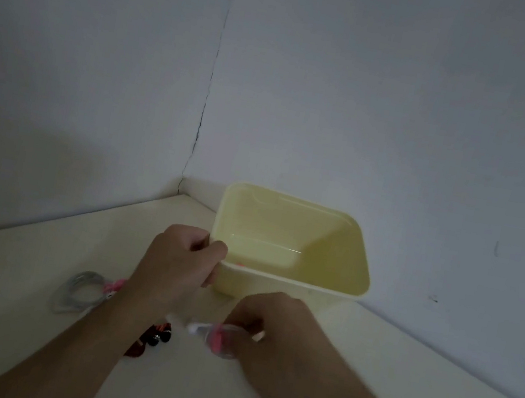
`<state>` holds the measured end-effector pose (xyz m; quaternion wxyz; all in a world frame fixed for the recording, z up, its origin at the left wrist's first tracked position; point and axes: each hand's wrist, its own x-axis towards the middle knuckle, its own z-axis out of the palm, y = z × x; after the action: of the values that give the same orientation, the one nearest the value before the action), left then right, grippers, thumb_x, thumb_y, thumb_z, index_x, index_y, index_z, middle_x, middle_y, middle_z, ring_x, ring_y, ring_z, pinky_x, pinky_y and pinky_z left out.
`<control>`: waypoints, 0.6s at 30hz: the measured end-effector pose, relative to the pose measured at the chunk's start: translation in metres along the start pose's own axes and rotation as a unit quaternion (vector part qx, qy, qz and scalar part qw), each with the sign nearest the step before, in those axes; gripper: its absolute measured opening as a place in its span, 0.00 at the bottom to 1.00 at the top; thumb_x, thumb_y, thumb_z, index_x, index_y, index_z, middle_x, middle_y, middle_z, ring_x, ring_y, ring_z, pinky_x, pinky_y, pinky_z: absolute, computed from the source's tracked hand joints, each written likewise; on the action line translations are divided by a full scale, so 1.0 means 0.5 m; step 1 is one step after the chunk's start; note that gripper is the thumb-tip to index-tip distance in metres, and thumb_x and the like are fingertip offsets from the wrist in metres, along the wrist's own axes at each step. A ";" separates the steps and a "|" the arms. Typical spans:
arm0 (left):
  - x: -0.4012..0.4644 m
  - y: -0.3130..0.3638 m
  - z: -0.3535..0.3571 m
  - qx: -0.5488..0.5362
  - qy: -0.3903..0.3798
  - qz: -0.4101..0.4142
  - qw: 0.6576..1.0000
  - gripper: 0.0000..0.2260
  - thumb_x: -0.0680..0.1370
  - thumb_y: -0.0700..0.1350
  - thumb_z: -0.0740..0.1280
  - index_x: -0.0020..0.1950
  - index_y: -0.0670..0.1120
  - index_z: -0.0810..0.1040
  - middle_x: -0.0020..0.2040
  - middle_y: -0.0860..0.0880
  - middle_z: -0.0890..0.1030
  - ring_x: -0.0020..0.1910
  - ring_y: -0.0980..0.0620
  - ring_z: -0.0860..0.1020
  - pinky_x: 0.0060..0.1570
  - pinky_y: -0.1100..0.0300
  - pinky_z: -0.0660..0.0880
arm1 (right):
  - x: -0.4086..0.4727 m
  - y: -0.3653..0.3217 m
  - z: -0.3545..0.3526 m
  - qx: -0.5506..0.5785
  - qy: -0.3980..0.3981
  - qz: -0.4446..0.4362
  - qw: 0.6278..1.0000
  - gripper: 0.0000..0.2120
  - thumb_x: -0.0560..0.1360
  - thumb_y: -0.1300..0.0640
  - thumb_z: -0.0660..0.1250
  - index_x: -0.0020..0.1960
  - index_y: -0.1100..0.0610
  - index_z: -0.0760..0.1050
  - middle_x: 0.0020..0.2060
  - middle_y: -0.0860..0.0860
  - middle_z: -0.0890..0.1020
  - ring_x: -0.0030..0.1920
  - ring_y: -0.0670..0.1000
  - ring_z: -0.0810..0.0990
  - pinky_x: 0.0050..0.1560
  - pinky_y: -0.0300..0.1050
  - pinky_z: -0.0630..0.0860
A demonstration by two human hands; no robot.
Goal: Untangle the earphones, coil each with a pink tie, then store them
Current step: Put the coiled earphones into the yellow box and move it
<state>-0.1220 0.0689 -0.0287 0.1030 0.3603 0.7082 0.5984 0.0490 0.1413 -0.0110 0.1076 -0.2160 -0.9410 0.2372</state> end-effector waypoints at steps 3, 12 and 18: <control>-0.001 -0.003 -0.001 0.015 0.004 0.007 1.000 0.15 0.76 0.42 0.69 0.31 0.37 0.76 0.25 0.46 0.76 0.22 0.55 0.68 0.29 0.59 0.66 | -0.018 -0.002 -0.090 0.094 0.055 -0.002 0.994 0.16 0.73 0.37 0.73 0.45 0.50 0.85 0.39 0.51 0.87 0.41 0.55 0.85 0.45 0.57 0.84; -0.027 0.000 0.003 0.050 -0.019 0.040 0.998 0.17 0.75 0.41 0.71 0.25 0.42 0.78 0.23 0.47 0.78 0.20 0.57 0.69 0.26 0.60 0.67 | 0.170 0.059 -0.138 0.049 0.138 0.153 0.977 0.11 0.78 0.51 0.74 0.43 0.58 0.88 0.33 0.51 0.86 0.30 0.48 0.79 0.33 0.39 0.76; -0.031 0.003 0.001 0.061 -0.052 0.065 0.995 0.16 0.75 0.40 0.69 0.26 0.41 0.77 0.25 0.45 0.79 0.21 0.57 0.70 0.28 0.61 0.68 | 0.255 0.043 -0.069 0.154 0.023 0.194 0.969 0.03 0.76 0.67 0.74 0.47 0.67 0.83 0.38 0.59 0.87 0.39 0.58 0.89 0.46 0.53 0.88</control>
<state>-0.1103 0.0594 -0.0318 0.0784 0.4416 0.7123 0.5398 -0.0456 0.2307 0.0212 0.1131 -0.3803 -0.8306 0.3908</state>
